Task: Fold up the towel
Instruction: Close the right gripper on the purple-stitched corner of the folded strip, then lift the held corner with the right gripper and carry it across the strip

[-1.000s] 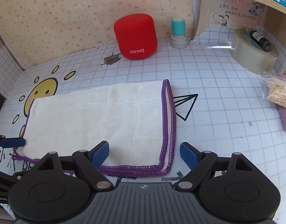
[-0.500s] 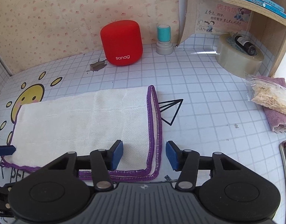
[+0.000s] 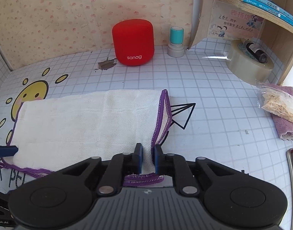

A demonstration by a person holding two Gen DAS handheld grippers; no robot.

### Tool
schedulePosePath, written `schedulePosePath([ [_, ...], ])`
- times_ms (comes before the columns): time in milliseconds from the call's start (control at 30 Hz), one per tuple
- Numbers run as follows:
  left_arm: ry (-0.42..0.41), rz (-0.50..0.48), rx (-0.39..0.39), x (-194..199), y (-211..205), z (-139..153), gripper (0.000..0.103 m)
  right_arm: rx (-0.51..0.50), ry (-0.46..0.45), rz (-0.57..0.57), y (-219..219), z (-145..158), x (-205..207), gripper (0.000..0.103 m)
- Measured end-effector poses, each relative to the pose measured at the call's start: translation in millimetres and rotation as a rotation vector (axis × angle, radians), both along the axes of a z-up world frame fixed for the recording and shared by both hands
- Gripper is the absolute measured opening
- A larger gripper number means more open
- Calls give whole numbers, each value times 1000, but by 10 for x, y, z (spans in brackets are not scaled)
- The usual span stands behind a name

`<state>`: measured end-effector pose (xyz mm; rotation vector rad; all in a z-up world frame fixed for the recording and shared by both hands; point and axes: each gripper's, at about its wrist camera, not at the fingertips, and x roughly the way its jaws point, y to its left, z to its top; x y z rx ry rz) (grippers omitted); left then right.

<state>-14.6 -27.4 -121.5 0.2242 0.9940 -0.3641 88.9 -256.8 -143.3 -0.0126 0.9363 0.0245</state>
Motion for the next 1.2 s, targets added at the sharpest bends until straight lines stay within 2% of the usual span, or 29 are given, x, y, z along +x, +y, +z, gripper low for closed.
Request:
schedulePosePath([
  [233, 0, -10, 0, -19, -3, 6, 85, 106, -5, -62, -132, -2, -3, 5],
  [467, 7, -14, -18, -16, 33, 10, 87, 130, -16, -78, -142, 31, 0, 5],
  [567, 6, -44, -1, -13, -12, -3, 87, 127, -31, -78, -147, 67, -6, 5],
  [767, 17, -70, -27, 17, -55, 19, 87, 120, -34, -95, -208, 77, -25, 5],
  [867, -31, -57, -20, -34, -37, 95, 87, 109, -43, -90, -221, 111, -39, 5],
  [1033, 30, -73, -48, -32, 7, 31, 89, 81, -70, -59, -175, 202, -53, 5],
  [1200, 10, -85, -35, -81, -25, 38, 89, 66, -93, -23, -105, 303, -69, 5],
])
